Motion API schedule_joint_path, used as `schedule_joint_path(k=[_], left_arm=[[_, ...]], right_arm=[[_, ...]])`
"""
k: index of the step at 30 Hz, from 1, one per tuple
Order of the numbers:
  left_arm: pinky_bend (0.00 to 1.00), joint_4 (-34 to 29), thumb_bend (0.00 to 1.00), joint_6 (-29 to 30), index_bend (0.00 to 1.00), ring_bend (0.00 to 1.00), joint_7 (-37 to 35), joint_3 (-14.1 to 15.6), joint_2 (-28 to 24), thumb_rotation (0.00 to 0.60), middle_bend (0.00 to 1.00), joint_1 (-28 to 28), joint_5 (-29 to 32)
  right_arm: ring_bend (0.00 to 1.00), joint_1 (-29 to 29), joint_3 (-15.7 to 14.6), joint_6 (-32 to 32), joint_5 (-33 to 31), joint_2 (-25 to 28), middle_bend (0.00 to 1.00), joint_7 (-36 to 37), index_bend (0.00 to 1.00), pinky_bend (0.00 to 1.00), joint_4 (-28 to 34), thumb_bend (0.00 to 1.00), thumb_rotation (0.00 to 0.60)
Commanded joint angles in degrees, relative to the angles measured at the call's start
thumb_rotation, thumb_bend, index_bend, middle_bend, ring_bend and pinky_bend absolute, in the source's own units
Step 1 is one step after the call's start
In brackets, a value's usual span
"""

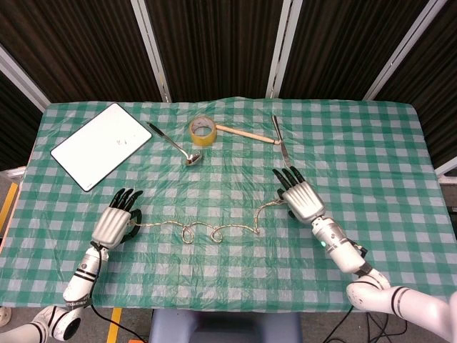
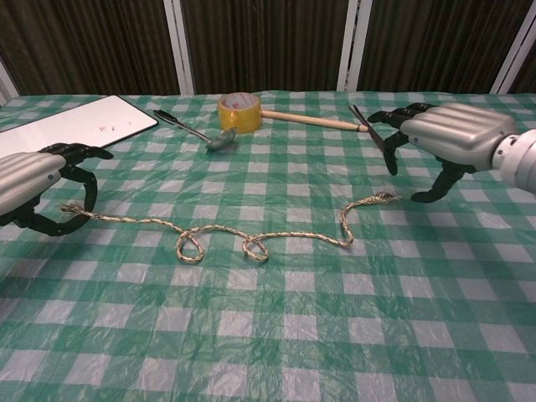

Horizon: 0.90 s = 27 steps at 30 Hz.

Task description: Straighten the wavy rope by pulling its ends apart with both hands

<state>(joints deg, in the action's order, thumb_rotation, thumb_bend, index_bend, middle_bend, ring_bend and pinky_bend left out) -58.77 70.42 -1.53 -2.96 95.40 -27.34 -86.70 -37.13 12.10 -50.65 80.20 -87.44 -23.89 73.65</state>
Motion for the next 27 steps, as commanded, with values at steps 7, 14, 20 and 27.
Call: schedule_joint_path(k=[7, 14, 20, 27], left_arm=[[0.01, 0.57, 0.43, -0.17, 0.64, 0.0, -0.2, 0.09, -0.23, 0.6, 0.09, 0.1, 0.22], [0.01, 1.46, 0.44, -0.6, 0.63, 0.0, -1.19, 0.18, -0.15, 0.6, 0.09, -0.05, 0.27], [0.01, 2.23, 0.43, -0.47, 0.63, 0.0, -1.85, 0.23, 0.23, 0.6, 0.09, -0.2, 0.02], [0.01, 2.65, 0.43, -0.54, 0.63, 0.0, -2.04, 0.29, 0.29, 0.6, 0.09, -0.22, 0.07]], right_arm=[[0.0, -4.56, 1.63, 3.85, -7.88, -7.56, 0.0, -4.99, 0.57, 0.0, -7.57, 0.32, 0.6], [0.0, -5.84, 0.58, 4.53, -10.09, -9.54, 0.0, -6.04, 0.59, 0.0, -10.2, 0.36, 0.6], [0.0, -6.83, 0.23, 4.7, -11.54, -10.3, 0.0, -6.56, 0.62, 0.0, -11.38, 0.43, 0.6], [0.0, -7.69, -0.29, 5.22, -13.82, -11.27, 0.0, -7.63, 0.64, 0.0, -12.53, 0.43, 0.6]])
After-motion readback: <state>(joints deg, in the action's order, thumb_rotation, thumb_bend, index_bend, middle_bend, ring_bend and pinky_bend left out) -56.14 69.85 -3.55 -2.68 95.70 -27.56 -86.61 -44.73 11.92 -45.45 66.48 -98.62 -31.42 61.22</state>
